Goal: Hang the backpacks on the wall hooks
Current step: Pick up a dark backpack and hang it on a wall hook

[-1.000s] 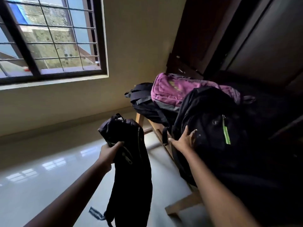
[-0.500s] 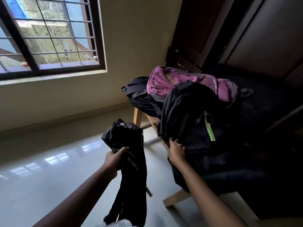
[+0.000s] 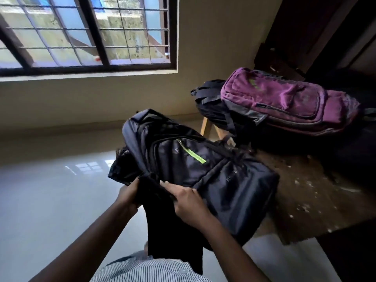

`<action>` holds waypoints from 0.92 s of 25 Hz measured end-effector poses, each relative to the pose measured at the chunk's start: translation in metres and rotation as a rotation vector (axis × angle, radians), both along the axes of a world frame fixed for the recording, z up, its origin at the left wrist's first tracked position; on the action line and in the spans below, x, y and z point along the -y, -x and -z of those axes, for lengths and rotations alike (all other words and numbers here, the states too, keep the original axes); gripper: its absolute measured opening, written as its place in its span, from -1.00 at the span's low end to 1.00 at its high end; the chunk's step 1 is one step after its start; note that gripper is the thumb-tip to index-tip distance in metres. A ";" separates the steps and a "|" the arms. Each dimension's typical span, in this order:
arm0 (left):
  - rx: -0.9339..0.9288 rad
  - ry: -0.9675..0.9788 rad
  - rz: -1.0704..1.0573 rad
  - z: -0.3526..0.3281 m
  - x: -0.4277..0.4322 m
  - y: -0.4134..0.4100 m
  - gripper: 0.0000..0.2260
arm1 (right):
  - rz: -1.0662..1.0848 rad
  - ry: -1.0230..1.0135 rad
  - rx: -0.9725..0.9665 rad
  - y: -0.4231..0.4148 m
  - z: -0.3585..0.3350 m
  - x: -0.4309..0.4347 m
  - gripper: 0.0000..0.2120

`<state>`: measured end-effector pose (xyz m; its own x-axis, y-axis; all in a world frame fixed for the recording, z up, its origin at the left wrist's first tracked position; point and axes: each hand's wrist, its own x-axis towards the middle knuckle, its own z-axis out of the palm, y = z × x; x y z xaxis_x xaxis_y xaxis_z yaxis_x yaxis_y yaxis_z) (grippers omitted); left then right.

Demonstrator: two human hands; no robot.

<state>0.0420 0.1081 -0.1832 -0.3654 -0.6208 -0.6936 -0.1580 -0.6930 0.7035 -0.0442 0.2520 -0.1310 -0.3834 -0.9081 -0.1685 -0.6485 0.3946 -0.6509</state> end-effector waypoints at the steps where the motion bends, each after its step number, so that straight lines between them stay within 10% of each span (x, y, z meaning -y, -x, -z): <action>1: -0.002 -0.028 -0.088 0.004 0.008 -0.020 -0.81 | -0.070 0.005 0.015 -0.004 0.002 0.011 -0.39; 23: -0.170 -0.008 -1.178 -0.014 0.249 -0.352 -0.87 | -0.893 -0.037 0.010 -0.205 0.019 0.431 -0.50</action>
